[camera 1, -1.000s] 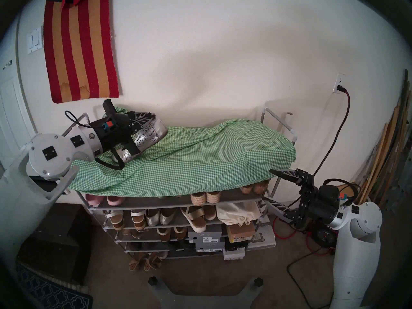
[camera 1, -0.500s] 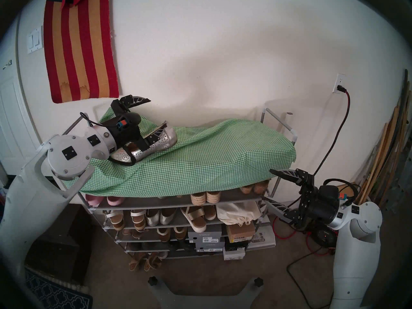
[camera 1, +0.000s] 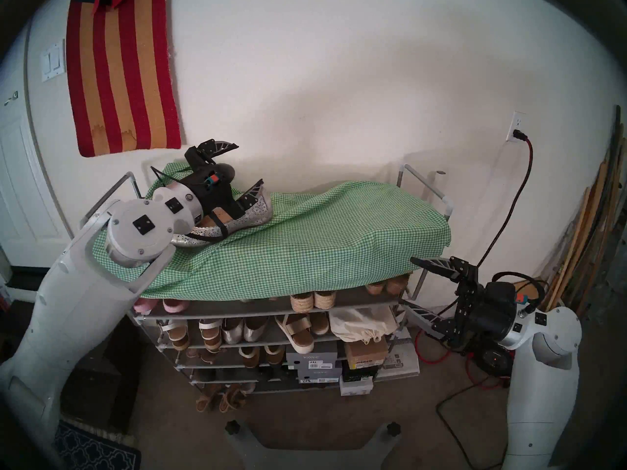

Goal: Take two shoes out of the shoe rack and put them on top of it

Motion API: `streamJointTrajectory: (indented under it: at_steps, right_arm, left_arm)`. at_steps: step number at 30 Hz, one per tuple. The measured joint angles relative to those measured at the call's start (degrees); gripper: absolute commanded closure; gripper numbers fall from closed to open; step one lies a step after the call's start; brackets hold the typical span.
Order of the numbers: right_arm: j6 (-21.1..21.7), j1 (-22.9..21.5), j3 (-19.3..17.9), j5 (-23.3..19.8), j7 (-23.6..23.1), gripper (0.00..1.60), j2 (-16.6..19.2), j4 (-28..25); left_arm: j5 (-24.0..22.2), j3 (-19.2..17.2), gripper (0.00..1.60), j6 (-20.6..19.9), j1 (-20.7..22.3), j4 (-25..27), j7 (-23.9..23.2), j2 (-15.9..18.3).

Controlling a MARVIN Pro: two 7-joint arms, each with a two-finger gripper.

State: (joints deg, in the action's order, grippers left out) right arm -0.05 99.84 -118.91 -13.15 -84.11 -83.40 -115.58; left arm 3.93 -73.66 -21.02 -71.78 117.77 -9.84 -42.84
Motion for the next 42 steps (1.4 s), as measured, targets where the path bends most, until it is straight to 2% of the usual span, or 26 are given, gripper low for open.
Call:
streamJointTrajectory:
  at_steps: [3, 7, 15, 18, 22, 29, 37, 42]
  right_arm:
    - [0.00, 0.00, 0.00, 0.00, 0.00, 0.00, 0.00, 0.00]
    - [0.00, 0.00, 0.00, 0.00, 0.00, 0.00, 0.02, 0.00]
    - [0.00, 0.00, 0.00, 0.02, 0.00, 0.00, 0.05, 0.00]
    - [0.00, 0.00, 0.00, 0.02, 0.00, 0.00, 0.06, 0.00]
    - [0.00, 0.00, 0.00, 0.02, 0.00, 0.00, 0.07, 0.00]
    - [0.00, 0.00, 0.00, 0.01, 0.00, 0.00, 0.08, 0.00]
    - [0.00, 0.00, 0.00, 0.01, 0.00, 0.00, 0.09, 0.00]
    - [0.00, 0.00, 0.00, 0.00, 0.00, 0.00, 0.09, 0.00]
  left_arm:
    - [2.75, 2.08, 0.00, -3.13, 1.94, -0.40, -0.24, -0.85]
    - [4.21, 3.01, 0.00, -6.67, 3.18, 0.44, -1.84, -0.61]
    - [4.52, -0.57, 0.00, -15.01, 2.68, 5.73, -5.28, 2.85]
    - [3.88, -2.73, 0.00, -17.56, 2.24, 7.03, -7.08, 4.52]
    - [2.60, -5.61, 0.00, -18.55, 1.69, 8.78, -9.15, 6.58]
    - [-1.29, -13.14, 0.00, -21.39, 1.01, 10.84, -10.95, 10.33]
    - [-3.32, -20.73, 0.00, -26.59, 0.96, 10.89, -8.40, 10.88]
    - [-4.02, -25.74, 0.00, -30.31, -0.49, 10.73, -7.10, 10.02]
